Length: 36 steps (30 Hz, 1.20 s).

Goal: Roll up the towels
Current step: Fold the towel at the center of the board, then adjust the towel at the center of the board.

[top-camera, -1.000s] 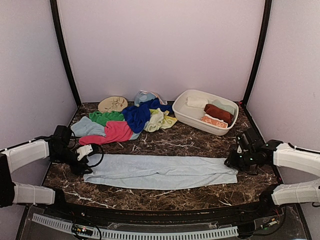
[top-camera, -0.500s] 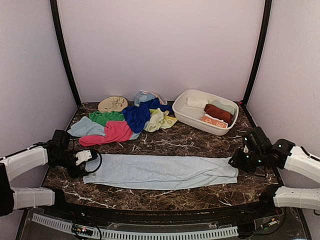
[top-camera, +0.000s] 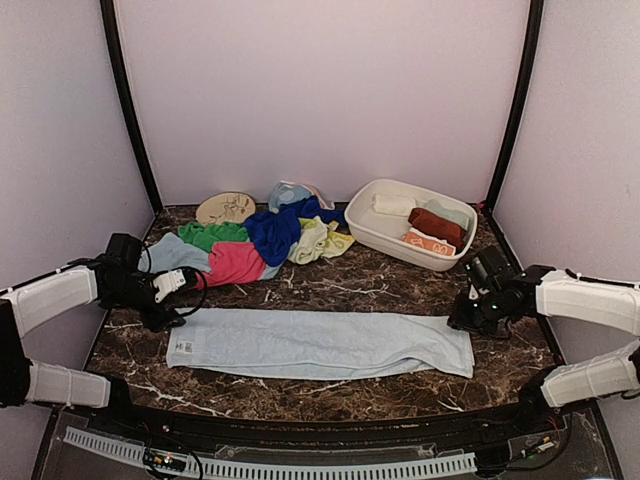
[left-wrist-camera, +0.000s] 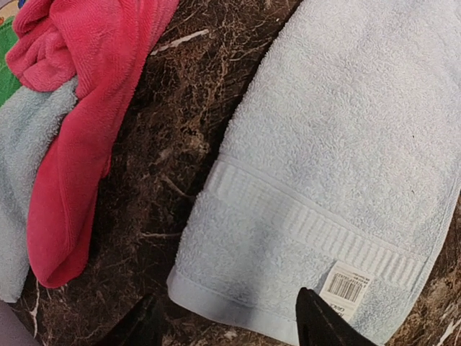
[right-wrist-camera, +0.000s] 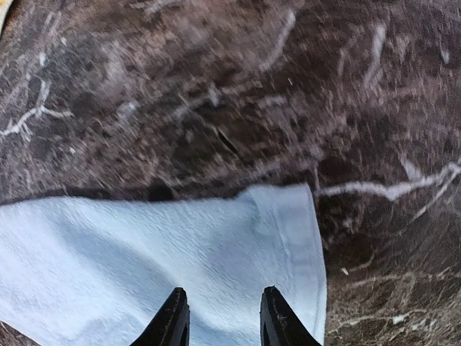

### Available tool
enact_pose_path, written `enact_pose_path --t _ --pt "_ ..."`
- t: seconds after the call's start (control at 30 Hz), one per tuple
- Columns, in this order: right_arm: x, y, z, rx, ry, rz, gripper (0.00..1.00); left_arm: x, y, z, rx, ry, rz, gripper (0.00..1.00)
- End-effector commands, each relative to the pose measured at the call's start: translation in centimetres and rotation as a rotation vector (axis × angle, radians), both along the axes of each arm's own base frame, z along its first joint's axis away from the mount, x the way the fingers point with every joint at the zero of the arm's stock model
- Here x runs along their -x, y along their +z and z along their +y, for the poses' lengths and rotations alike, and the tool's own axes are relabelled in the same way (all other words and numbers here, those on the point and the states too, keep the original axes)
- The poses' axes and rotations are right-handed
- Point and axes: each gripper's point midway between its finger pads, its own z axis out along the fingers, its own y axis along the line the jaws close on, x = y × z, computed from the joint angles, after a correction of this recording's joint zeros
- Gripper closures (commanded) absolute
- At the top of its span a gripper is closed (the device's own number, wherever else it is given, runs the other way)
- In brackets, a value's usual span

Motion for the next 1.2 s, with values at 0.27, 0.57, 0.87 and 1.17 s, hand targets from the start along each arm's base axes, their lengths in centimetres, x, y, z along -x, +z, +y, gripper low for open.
enact_pose_path --t 0.27,0.57,0.87,1.17 --pt "-1.6 -1.2 -1.7 0.021 -0.023 0.014 0.55 3.5 -4.6 1.3 -0.087 -0.027 0.066 0.36" --pt "-3.2 -3.4 -3.4 0.098 0.008 0.077 0.58 3.3 -5.5 2.4 -0.158 -0.025 0.025 0.37" --pt "-5.6 -3.2 -7.4 0.215 -0.068 0.042 0.72 2.4 -6.1 3.1 -0.2 -0.009 -0.025 0.37" --pt "-6.8 0.3 -4.8 0.073 -0.003 -0.05 0.61 2.1 0.6 -0.3 0.02 -0.024 -0.037 0.23"
